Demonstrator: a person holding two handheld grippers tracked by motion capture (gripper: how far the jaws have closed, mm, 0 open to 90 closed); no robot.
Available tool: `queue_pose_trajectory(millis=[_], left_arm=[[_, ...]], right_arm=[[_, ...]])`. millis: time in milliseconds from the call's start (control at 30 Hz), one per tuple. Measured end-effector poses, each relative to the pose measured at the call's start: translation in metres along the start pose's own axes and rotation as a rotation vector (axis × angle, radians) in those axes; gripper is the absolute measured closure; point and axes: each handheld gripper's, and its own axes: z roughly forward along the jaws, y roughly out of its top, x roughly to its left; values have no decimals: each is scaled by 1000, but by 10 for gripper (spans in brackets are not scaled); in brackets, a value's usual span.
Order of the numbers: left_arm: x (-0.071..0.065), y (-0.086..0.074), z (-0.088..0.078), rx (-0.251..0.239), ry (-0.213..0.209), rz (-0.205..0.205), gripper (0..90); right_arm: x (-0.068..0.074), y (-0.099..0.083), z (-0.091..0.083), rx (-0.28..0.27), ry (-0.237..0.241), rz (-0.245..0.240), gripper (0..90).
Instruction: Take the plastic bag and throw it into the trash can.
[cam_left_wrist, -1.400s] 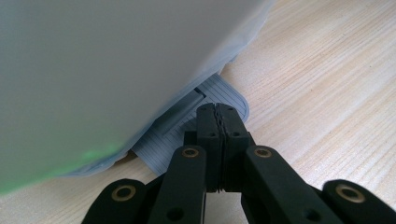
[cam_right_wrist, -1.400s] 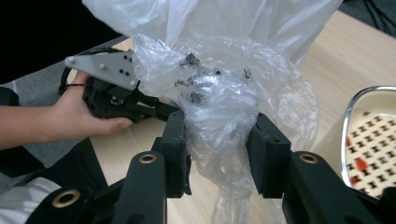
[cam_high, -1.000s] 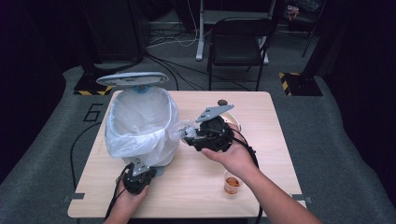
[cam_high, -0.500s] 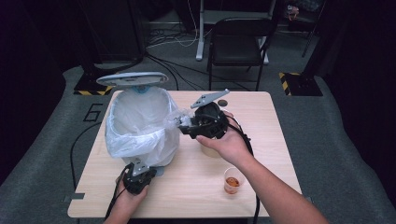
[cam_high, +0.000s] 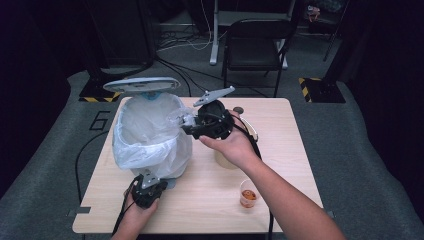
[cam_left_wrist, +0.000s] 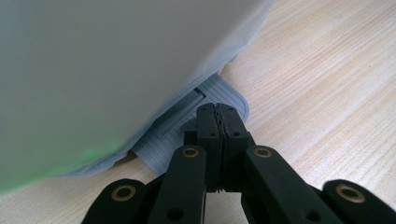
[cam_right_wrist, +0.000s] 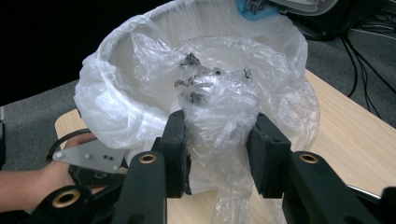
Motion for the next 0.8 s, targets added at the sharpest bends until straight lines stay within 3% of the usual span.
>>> queue_pose_trajectory(millis=[800], left_arm=[[1, 0, 0, 2, -1, 8, 889]], right_arm=[[10, 23, 45, 4, 27, -44, 620]])
